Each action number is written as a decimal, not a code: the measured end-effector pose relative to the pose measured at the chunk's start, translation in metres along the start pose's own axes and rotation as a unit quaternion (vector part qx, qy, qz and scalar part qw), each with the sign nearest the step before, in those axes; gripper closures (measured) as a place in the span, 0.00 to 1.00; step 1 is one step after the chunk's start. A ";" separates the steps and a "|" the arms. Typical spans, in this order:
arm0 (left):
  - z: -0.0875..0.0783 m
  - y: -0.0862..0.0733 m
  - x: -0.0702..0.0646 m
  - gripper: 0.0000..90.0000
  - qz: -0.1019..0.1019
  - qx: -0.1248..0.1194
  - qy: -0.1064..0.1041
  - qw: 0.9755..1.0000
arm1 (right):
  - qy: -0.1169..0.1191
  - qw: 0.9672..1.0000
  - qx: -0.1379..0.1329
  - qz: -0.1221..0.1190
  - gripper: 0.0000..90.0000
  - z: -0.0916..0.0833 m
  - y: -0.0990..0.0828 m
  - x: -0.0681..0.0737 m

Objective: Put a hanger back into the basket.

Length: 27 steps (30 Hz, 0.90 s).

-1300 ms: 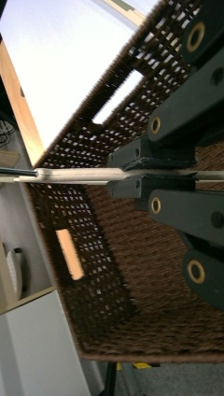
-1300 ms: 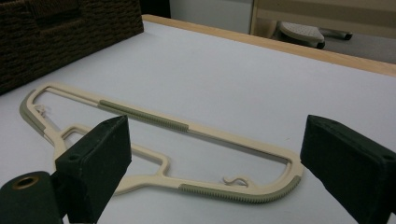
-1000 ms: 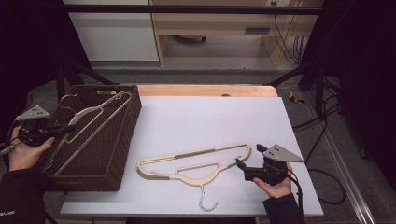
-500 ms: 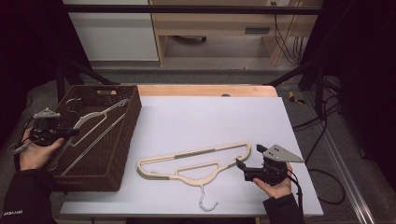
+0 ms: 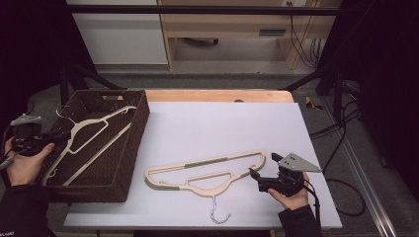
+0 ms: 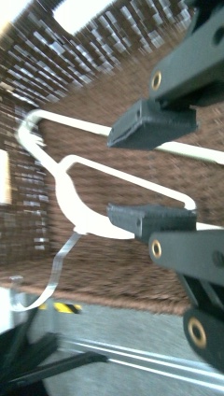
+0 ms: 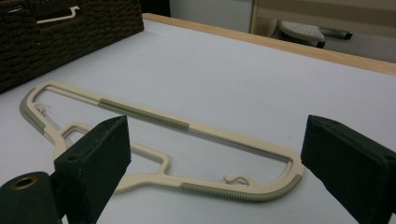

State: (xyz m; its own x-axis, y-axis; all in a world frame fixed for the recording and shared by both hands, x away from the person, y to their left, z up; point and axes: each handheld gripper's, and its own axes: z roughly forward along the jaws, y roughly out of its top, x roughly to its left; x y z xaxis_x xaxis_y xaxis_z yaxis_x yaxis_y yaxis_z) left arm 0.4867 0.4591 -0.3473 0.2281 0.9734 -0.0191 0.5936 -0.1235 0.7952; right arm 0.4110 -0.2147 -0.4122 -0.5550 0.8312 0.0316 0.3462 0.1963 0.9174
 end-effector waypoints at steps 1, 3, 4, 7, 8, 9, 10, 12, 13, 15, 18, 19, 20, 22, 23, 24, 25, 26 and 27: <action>-0.007 0.002 -0.002 0.64 -0.006 -0.022 -0.009 1.000 | 0.000 1.000 0.000 0.000 0.10 0.000 0.000 0.000; -0.022 0.007 -0.010 0.60 -0.008 -0.065 -0.028 0.997 | 0.000 1.000 0.000 0.002 0.10 -0.001 0.000 -0.001; -0.027 0.008 -0.015 0.57 -0.005 -0.079 -0.033 0.996 | 0.000 1.000 -0.001 0.001 0.10 -0.002 0.000 -0.001; -0.041 0.012 -0.037 0.45 0.012 -0.124 -0.050 0.991 | 0.001 1.000 -0.004 0.001 0.10 -0.003 0.001 0.000; -0.041 0.012 -0.037 0.43 0.012 -0.124 -0.050 0.991 | -0.001 1.000 -0.006 0.003 0.10 -0.003 0.001 0.000; -0.043 0.013 -0.044 0.43 0.019 -0.137 -0.061 0.989 | -0.001 1.000 -0.006 0.003 0.10 -0.003 0.001 0.000; -0.045 0.013 -0.056 0.36 0.024 -0.160 -0.071 0.984 | 0.000 1.000 -0.008 0.003 0.10 -0.003 0.002 0.000; -0.046 0.013 -0.063 0.34 0.026 -0.169 -0.079 0.982 | 0.000 1.000 -0.009 0.003 0.10 -0.003 0.002 0.000; -0.047 0.012 -0.078 0.27 0.033 -0.186 -0.098 0.977 | 0.000 1.000 -0.009 0.003 0.10 -0.004 0.002 0.000; -0.047 0.010 -0.095 0.22 0.043 -0.197 -0.113 0.973 | 0.000 1.000 -0.009 0.003 0.10 -0.004 0.002 0.000; -0.046 0.008 -0.114 0.18 0.057 -0.200 -0.127 0.970 | 0.002 1.000 -0.010 0.003 0.09 -0.005 0.003 0.001; -0.045 0.008 -0.122 0.16 0.065 -0.198 -0.135 0.969 | 0.002 1.000 -0.010 0.004 0.09 -0.005 0.003 0.001; -0.044 0.007 -0.128 0.14 0.070 -0.198 -0.142 0.967 | 0.003 1.000 -0.009 0.003 0.09 -0.004 0.002 0.001; -0.040 0.005 -0.143 0.12 0.088 -0.190 -0.159 0.965 | 0.003 1.000 -0.007 0.003 0.09 -0.004 0.002 0.001; -0.037 0.004 -0.150 0.12 0.098 -0.185 -0.168 0.963 | 0.003 1.000 -0.007 0.003 0.09 -0.004 0.002 0.001; -0.032 0.000 -0.165 0.11 0.110 -0.178 -0.188 0.959 | 0.003 1.000 -0.007 0.002 0.09 -0.004 0.002 0.001; -0.029 -0.002 -0.172 0.10 0.115 -0.173 -0.196 0.958 | 0.004 1.000 -0.006 0.003 0.09 -0.004 0.002 0.001; -0.029 -0.002 -0.172 0.10 0.115 -0.173 -0.196 0.958 | 0.005 1.000 -0.007 0.003 0.09 -0.004 0.002 0.001; -0.023 -0.005 -0.186 0.10 0.130 -0.162 -0.205 0.956 | 0.004 1.000 -0.007 0.003 0.09 -0.005 0.002 0.001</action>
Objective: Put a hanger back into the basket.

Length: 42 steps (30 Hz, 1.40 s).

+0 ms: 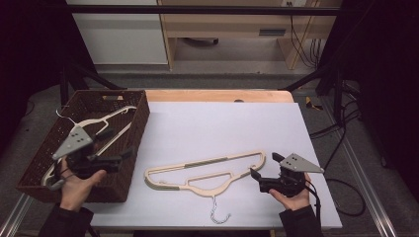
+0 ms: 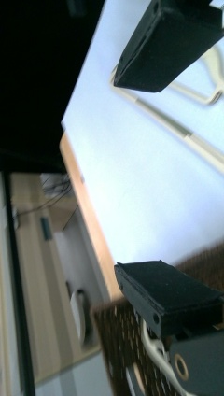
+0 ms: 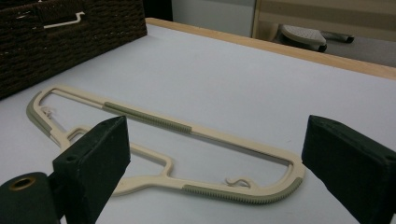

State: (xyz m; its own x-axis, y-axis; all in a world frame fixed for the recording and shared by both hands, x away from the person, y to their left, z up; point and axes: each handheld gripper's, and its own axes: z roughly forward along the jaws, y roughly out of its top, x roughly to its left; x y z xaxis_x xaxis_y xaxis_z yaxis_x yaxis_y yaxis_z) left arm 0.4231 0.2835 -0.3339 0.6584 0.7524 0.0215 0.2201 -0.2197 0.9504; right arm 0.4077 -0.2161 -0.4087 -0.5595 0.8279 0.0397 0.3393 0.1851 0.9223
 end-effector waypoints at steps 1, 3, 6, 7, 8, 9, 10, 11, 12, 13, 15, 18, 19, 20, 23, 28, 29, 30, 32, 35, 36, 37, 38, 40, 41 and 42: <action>0.000 0.000 0.000 0.10 0.000 0.000 0.000 1.000 | 0.000 1.000 0.000 0.000 0.09 0.000 0.000 0.000; 0.009 -0.003 -0.011 0.10 0.010 0.011 -0.018 1.000 | 0.002 1.000 0.000 -0.002 0.09 -0.001 0.000 0.000; 0.024 -0.006 -0.031 0.10 0.033 0.033 -0.052 0.998 | 0.002 1.000 0.000 -0.003 0.09 -0.001 0.000 -0.001; 0.024 -0.006 -0.031 0.10 0.033 0.033 -0.052 0.998 | 0.002 1.000 0.000 -0.003 0.09 -0.001 0.000 -0.001; 0.030 -0.008 -0.036 0.10 0.041 0.041 -0.061 0.996 | 0.001 1.000 -0.001 -0.002 0.09 -0.001 0.000 -0.001; 0.034 -0.010 -0.041 0.10 0.047 0.049 -0.068 0.995 | 0.003 1.000 0.000 -0.003 0.09 -0.001 0.000 -0.001; 0.041 -0.013 -0.047 0.10 0.053 0.062 -0.078 0.994 | 0.004 1.000 0.001 -0.002 0.09 -0.001 0.000 0.001; 0.041 -0.013 -0.047 0.10 0.053 0.062 -0.078 0.994 | 0.004 1.000 0.001 -0.002 0.09 -0.001 0.000 0.001; 0.046 -0.016 -0.050 0.10 0.055 0.067 -0.083 0.993 | 0.005 1.000 0.000 -0.003 0.09 -0.001 -0.001 0.001; 0.052 -0.021 -0.053 0.11 0.050 0.079 -0.095 0.991 | 0.005 1.000 0.002 -0.004 0.09 0.000 -0.002 0.001; 0.056 -0.024 -0.055 0.12 0.051 0.085 -0.099 0.990 | 0.007 1.000 0.004 -0.004 0.09 -0.001 -0.002 0.001; 0.067 -0.037 -0.061 0.13 0.053 0.113 -0.113 0.986 | 0.005 1.000 0.006 -0.005 0.09 0.000 -0.004 0.001; 0.070 -0.040 -0.062 0.15 0.054 0.119 -0.116 0.985 | 0.006 1.000 0.007 -0.006 0.09 0.000 -0.004 0.001; 0.077 -0.048 -0.065 0.18 0.063 0.142 -0.125 0.980 | 0.009 1.000 0.010 -0.008 0.09 0.001 -0.005 0.002; 0.088 -0.059 -0.068 0.24 0.072 0.173 -0.131 0.973 | 0.010 1.000 0.015 -0.009 0.09 0.003 -0.006 0.004; 0.105 -0.076 -0.073 0.37 0.096 0.227 -0.140 0.959 | 0.014 1.000 0.019 -0.012 0.09 0.004 -0.007 0.005; 0.105 -0.076 -0.073 0.39 0.096 0.227 -0.140 0.959 | 0.014 1.000 0.019 -0.012 0.09 0.004 -0.007 0.005; 0.108 -0.078 -0.072 0.39 0.098 0.237 -0.142 0.956 | 0.014 1.000 0.018 -0.011 0.09 0.004 -0.007 0.005; 0.111 -0.081 -0.070 0.46 0.096 0.246 -0.145 0.953 | 0.014 1.000 0.018 -0.010 0.09 0.004 -0.007 0.005; 0.116 -0.086 -0.067 0.48 0.091 0.257 -0.152 0.950 | 0.015 1.000 0.020 -0.013 0.10 0.004 -0.007 0.005; 0.118 -0.088 -0.067 0.49 0.089 0.261 -0.154 0.949 | 0.016 1.000 0.019 -0.014 0.10 0.004 -0.007 0.005; 0.119 -0.089 -0.068 0.50 0.090 0.262 -0.155 0.948 | 0.015 1.000 0.019 -0.012 0.10 0.005 -0.007 0.006; 0.121 -0.090 -0.068 0.52 0.092 0.267 -0.160 0.946 | 0.014 1.000 0.021 -0.011 0.10 0.005 -0.007 0.006; 0.124 -0.092 -0.068 0.56 0.091 0.270 -0.164 0.944 | 0.014 1.000 0.021 -0.011 0.10 0.005 -0.007 0.006; 0.125 -0.093 -0.069 0.57 0.094 0.273 -0.166 0.943 | 0.014 1.000 0.021 -0.011 0.10 0.005 -0.007 0.006; 0.126 -0.093 -0.069 0.59 0.097 0.279 -0.167 0.941 | 0.014 1.000 0.021 -0.011 0.10 0.005 -0.007 0.006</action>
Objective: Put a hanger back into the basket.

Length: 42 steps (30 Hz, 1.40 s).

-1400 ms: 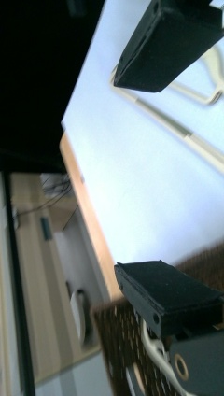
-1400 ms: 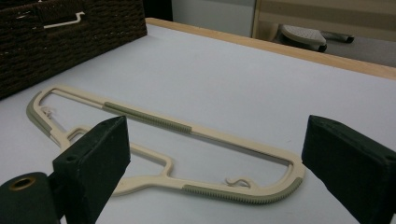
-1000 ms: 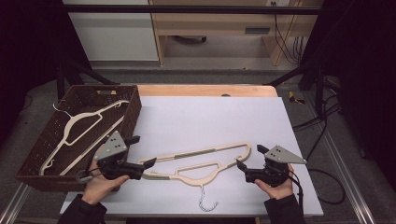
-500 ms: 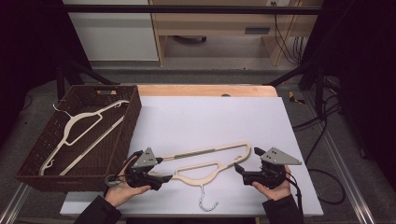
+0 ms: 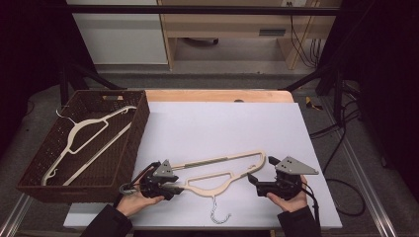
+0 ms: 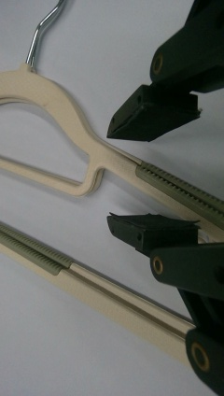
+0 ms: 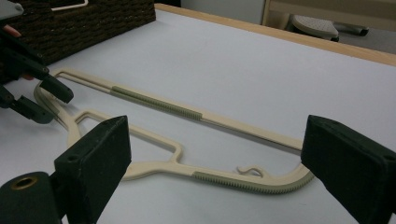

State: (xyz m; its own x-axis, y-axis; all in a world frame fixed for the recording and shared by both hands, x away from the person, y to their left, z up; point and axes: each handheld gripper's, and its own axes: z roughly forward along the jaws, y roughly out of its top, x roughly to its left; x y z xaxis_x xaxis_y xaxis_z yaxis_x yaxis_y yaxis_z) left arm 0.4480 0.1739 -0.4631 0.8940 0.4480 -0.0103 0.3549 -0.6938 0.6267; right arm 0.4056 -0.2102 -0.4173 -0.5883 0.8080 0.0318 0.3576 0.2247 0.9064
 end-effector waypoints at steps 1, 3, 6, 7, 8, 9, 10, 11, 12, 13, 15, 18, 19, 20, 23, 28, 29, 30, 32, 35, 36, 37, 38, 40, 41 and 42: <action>0.003 0.000 0.000 0.60 0.001 0.006 -0.002 1.000 | -0.001 1.000 0.000 0.000 0.10 0.000 0.000 0.000; 0.004 0.000 0.001 0.61 0.005 0.013 -0.003 1.000 | 0.000 1.000 0.000 0.000 0.10 0.000 0.000 0.000; 0.005 0.001 0.001 0.66 0.008 0.011 -0.001 1.000 | 0.000 1.000 0.001 -0.001 0.10 0.000 0.000 0.000; 0.005 0.001 0.001 0.66 0.008 0.011 0.001 1.000 | 0.000 1.000 0.001 -0.001 0.10 0.000 0.000 0.000; 0.005 0.001 0.001 0.68 0.009 0.012 0.002 1.000 | 0.001 1.000 0.001 -0.002 0.10 0.001 0.000 0.000; 0.005 0.001 0.001 0.68 0.009 0.012 0.002 1.000 | 0.001 1.000 0.002 -0.001 0.10 0.001 0.000 0.000; 0.005 0.001 0.001 0.68 0.011 0.012 0.002 1.000 | 0.001 1.000 0.002 -0.001 0.10 0.001 0.000 0.000; 0.004 0.001 0.000 0.70 0.014 0.013 0.003 1.000 | 0.002 1.000 0.002 -0.001 0.10 0.001 0.000 0.000; 0.004 0.001 0.000 0.73 0.016 0.015 0.004 1.000 | 0.001 1.000 0.002 -0.002 0.10 0.001 0.000 0.000; 0.004 0.001 0.000 0.73 0.017 0.015 0.003 1.000 | 0.002 1.000 0.003 -0.003 0.10 0.001 -0.001 0.000; 0.003 0.001 0.000 0.75 0.021 0.016 -0.001 1.000 | 0.003 1.000 0.003 -0.004 0.10 0.001 -0.001 0.000; 0.000 0.002 0.000 0.78 0.033 0.014 -0.004 0.999 | 0.002 1.000 0.002 -0.004 0.10 0.001 -0.001 0.000; -0.001 0.002 0.000 0.81 0.028 0.008 -0.008 1.000 | 0.003 1.000 0.003 -0.005 0.10 0.001 -0.001 0.000; -0.003 0.002 0.000 0.83 0.031 0.007 -0.009 0.999 | 0.003 1.000 0.003 -0.005 0.10 0.001 -0.001 0.000; -0.004 0.003 -0.001 0.86 0.035 0.007 -0.008 0.999 | 0.002 1.000 0.003 -0.002 0.10 0.002 -0.001 0.001; 0.001 0.003 -0.006 0.79 0.034 0.007 -0.005 0.999 | 0.003 1.000 0.003 -0.005 0.10 0.001 -0.001 0.000; 0.004 0.003 -0.006 0.70 0.033 0.012 -0.006 0.999 | 0.002 1.000 0.003 -0.002 0.10 0.002 -0.001 0.000; 0.005 0.003 -0.008 0.70 0.038 0.016 -0.004 0.999 | 0.002 1.000 0.003 -0.003 0.10 0.002 -0.001 0.001; 0.005 0.003 -0.009 0.70 0.038 0.016 0.000 0.999 | 0.002 1.000 0.003 -0.003 0.10 0.002 -0.001 0.001; 0.005 0.003 -0.010 0.74 0.037 0.017 0.005 0.999 | 0.002 1.000 0.003 -0.003 0.10 0.002 -0.001 0.000; 0.005 0.003 -0.011 0.75 0.037 0.017 0.006 0.999 | 0.001 1.000 0.003 -0.001 0.10 0.001 -0.001 0.001; 0.005 0.003 -0.011 0.76 0.039 0.018 0.006 0.999 | 0.003 1.000 0.003 -0.005 0.10 0.001 -0.001 0.000; 0.005 0.004 -0.011 0.76 0.043 0.019 0.008 0.999 | 0.003 1.000 0.002 -0.005 0.10 0.001 -0.001 0.000; 0.004 0.004 -0.011 0.78 0.046 0.020 0.010 0.999 | 0.001 1.000 0.003 -0.001 0.10 0.001 -0.001 0.000; 0.004 0.004 -0.012 0.78 0.045 0.018 0.010 0.999 | 0.001 1.000 0.003 -0.001 0.10 0.001 -0.001 0.000; 0.004 0.004 -0.012 0.78 0.047 0.019 0.011 0.999 | 0.003 1.000 0.003 -0.003 0.10 0.002 -0.001 0.000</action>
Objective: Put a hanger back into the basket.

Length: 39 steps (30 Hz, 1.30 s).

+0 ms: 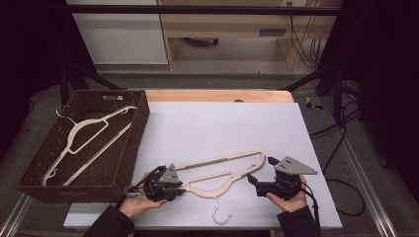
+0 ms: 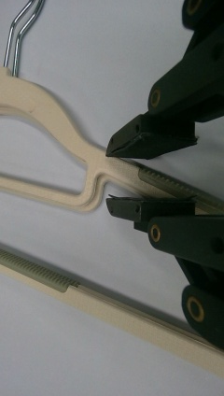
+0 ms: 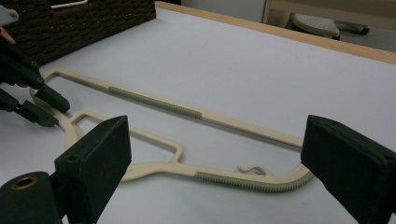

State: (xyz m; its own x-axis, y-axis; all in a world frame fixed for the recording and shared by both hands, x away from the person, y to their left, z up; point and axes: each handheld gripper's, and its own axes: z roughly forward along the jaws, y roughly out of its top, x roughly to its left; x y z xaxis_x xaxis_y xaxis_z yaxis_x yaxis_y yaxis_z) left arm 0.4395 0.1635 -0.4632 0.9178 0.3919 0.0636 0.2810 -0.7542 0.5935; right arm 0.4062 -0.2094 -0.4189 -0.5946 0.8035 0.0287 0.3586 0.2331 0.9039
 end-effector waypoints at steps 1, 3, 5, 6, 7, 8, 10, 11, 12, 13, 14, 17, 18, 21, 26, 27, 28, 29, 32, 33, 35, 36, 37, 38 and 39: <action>0.000 0.000 -0.001 0.78 0.000 0.000 0.001 1.000 | -0.001 1.000 0.000 0.000 0.10 0.000 0.000 0.000; 0.000 0.002 -0.003 0.78 0.007 0.003 0.005 1.000 | -0.001 1.000 0.001 0.001 0.10 0.001 0.000 0.001; 0.001 0.003 -0.006 0.79 0.008 -0.003 0.006 1.000 | 0.000 1.000 0.001 -0.001 0.10 0.001 0.000 0.001; 0.001 0.004 -0.007 0.79 0.010 -0.001 0.006 1.000 | 0.000 1.000 0.001 -0.001 0.10 0.002 0.000 0.001; 0.002 0.004 -0.006 0.79 0.009 -0.002 0.006 1.000 | 0.001 1.000 0.003 -0.001 0.10 0.002 -0.001 0.001; 0.002 0.004 -0.006 0.79 0.003 -0.005 0.003 1.000 | 0.004 1.000 0.004 0.000 0.10 0.002 -0.001 0.002; 0.001 0.003 -0.004 0.79 -0.003 -0.009 -0.001 1.000 | 0.005 1.000 0.004 0.000 0.10 0.002 -0.001 0.003; 0.000 0.002 -0.003 0.79 -0.003 -0.009 -0.001 1.000 | 0.006 1.000 0.005 -0.003 0.10 0.003 -0.001 0.004; -0.001 0.002 -0.003 0.78 -0.006 -0.012 0.000 1.000 | 0.007 1.000 0.007 -0.002 0.10 0.003 -0.001 0.005; -0.002 0.002 -0.003 0.77 -0.010 -0.015 0.000 1.000 | 0.007 1.000 0.010 -0.001 0.11 0.004 -0.001 0.006; -0.001 0.002 -0.003 0.75 -0.014 -0.016 -0.002 1.000 | 0.017 1.000 0.011 0.002 0.11 0.005 0.000 0.011; 0.001 0.000 -0.005 0.74 -0.009 0.001 0.005 1.000 | 0.028 0.999 0.016 0.001 0.12 0.006 0.001 0.017; 0.001 -0.001 -0.004 0.75 -0.011 -0.001 0.004 1.000 | 0.033 0.999 0.024 0.000 0.13 0.009 0.001 0.025; 0.000 -0.001 -0.003 0.77 -0.016 -0.002 0.001 1.000 | 0.043 0.998 0.046 0.008 0.18 0.015 -0.001 0.037; 0.001 0.000 -0.004 0.77 -0.020 -0.004 0.002 1.000 | 0.063 0.994 0.088 0.012 0.27 0.031 -0.012 0.062; 0.002 0.000 -0.004 0.77 -0.025 -0.009 0.001 1.000 | 0.064 0.993 0.098 0.012 0.29 0.034 -0.015 0.066; 0.002 0.000 -0.004 0.77 -0.025 -0.009 0.001 1.000 | 0.064 0.992 0.104 0.015 0.31 0.037 -0.018 0.070; 0.003 0.000 -0.005 0.77 -0.028 -0.012 0.000 1.000 | 0.064 0.992 0.104 0.015 0.31 0.037 -0.018 0.070; 0.003 0.000 -0.005 0.77 -0.027 -0.014 0.000 1.000 | 0.061 0.988 0.143 0.023 0.42 0.049 -0.031 0.085; 0.003 0.000 -0.005 0.77 -0.028 -0.016 0.001 0.999 | 0.061 0.988 0.143 0.023 0.42 0.049 -0.031 0.085; 0.001 -0.001 -0.005 0.74 -0.023 -0.020 0.005 1.000 | 0.057 0.985 0.160 0.023 0.50 0.054 -0.036 0.091; -0.001 0.000 -0.005 0.72 -0.026 -0.028 0.004 0.999 | 0.054 0.985 0.164 0.021 0.53 0.056 -0.037 0.092; -0.003 0.000 -0.005 0.71 -0.027 -0.033 0.005 0.999 | 0.053 0.984 0.168 0.023 0.58 0.057 -0.038 0.094; -0.004 0.000 -0.006 0.66 -0.042 -0.054 0.006 0.998 | 0.049 0.984 0.173 0.016 0.64 0.060 -0.039 0.097; -0.006 0.000 -0.006 0.63 -0.043 -0.060 0.012 0.997 | 0.045 0.984 0.175 0.014 0.66 0.060 -0.039 0.099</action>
State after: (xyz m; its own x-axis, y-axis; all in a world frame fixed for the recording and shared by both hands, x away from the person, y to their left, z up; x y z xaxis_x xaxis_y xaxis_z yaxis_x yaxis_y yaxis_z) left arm 0.4327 0.1647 -0.4592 0.8842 0.4663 0.0256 0.3220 -0.6485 0.6897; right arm 0.3769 -0.1062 -0.4773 -0.6358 0.7649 0.1034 0.5923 0.3976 0.7008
